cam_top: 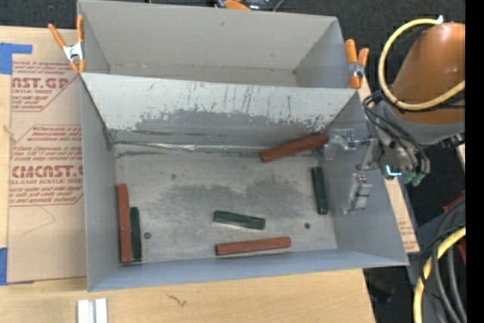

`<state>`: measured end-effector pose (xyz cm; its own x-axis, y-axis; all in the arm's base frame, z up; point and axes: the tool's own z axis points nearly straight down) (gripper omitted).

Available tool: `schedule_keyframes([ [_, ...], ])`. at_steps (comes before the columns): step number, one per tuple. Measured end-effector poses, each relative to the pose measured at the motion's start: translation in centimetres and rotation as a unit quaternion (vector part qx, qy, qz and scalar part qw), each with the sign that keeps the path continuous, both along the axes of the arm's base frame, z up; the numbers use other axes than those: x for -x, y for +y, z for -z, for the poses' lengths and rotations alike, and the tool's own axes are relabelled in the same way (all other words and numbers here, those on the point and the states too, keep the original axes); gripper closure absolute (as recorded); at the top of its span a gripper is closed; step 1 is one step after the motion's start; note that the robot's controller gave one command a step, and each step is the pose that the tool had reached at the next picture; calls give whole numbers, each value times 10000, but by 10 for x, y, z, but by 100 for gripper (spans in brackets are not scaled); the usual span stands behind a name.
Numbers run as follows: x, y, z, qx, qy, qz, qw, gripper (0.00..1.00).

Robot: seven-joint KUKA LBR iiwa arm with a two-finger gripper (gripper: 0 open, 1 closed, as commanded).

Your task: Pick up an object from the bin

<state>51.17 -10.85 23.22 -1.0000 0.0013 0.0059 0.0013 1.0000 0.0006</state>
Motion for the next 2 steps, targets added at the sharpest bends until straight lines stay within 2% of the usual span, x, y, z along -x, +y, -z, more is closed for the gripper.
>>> schedule_keyframes([
  [1,-46,6,114,-21,-18,-2899,9570,0],
  [2,-50,-20,136,-78,-51,-5907,8069,0],
])
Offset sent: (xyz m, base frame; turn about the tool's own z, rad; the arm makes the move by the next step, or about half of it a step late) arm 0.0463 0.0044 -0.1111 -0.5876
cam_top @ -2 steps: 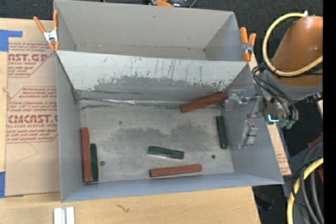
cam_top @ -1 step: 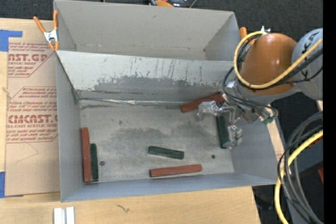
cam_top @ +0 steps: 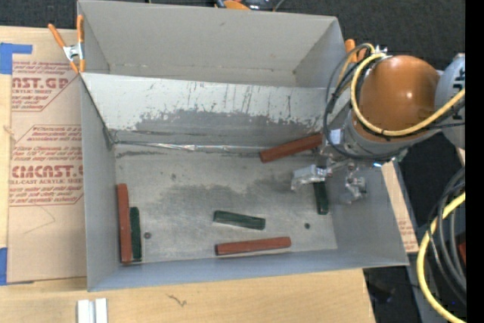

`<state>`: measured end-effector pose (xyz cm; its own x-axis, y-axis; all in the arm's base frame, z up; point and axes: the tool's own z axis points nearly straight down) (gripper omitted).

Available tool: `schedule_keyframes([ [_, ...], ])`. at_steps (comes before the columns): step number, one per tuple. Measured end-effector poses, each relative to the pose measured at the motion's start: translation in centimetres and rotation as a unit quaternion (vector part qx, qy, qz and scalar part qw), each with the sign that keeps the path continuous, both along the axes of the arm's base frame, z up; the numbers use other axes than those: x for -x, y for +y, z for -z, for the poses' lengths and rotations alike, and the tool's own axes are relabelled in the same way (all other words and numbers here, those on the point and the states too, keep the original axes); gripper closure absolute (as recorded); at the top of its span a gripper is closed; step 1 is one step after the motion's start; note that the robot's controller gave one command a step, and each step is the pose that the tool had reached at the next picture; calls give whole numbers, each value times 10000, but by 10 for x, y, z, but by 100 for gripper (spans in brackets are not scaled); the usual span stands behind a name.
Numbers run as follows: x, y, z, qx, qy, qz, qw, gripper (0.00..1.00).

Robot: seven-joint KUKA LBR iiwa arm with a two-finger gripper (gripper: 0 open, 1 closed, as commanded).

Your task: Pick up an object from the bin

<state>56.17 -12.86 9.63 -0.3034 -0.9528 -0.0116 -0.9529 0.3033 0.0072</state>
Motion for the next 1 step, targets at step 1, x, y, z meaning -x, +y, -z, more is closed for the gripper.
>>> schedule_keyframes([
  [1,-9,-2,22,-38,-28,38,10000,0],
])
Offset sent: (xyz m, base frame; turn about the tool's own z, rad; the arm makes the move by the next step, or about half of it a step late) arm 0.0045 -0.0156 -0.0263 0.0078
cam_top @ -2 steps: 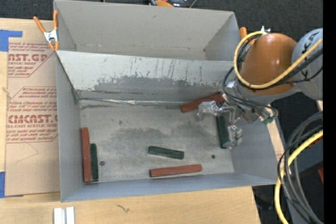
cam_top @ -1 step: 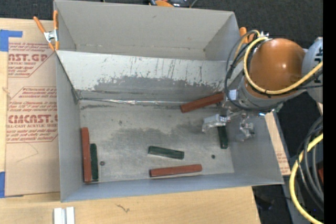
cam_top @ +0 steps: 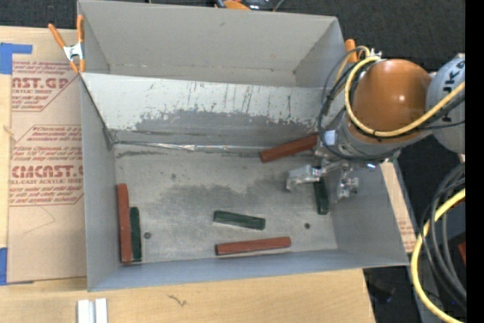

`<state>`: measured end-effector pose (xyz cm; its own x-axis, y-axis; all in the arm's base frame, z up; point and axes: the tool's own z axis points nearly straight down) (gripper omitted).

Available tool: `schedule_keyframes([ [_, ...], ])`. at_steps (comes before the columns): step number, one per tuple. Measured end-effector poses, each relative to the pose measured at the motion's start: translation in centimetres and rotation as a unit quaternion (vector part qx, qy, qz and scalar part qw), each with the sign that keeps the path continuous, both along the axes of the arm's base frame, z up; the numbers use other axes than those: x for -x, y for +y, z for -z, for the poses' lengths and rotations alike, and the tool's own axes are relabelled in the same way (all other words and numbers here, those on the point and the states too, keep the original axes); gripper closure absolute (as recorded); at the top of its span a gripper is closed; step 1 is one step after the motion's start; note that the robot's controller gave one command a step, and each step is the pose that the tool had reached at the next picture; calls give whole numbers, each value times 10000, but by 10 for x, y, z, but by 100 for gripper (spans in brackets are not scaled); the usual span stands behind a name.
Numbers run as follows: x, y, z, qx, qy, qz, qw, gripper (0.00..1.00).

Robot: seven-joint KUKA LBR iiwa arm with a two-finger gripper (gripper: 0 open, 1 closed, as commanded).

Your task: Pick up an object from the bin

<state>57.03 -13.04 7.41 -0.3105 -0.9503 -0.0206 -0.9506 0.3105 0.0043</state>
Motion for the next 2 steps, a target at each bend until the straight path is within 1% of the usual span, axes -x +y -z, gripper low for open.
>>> schedule_keyframes([
  [1,1,-6,1,49,-30,1,10000,100],
  [2,39,-10,-138,106,-27,324,9994,100],
])
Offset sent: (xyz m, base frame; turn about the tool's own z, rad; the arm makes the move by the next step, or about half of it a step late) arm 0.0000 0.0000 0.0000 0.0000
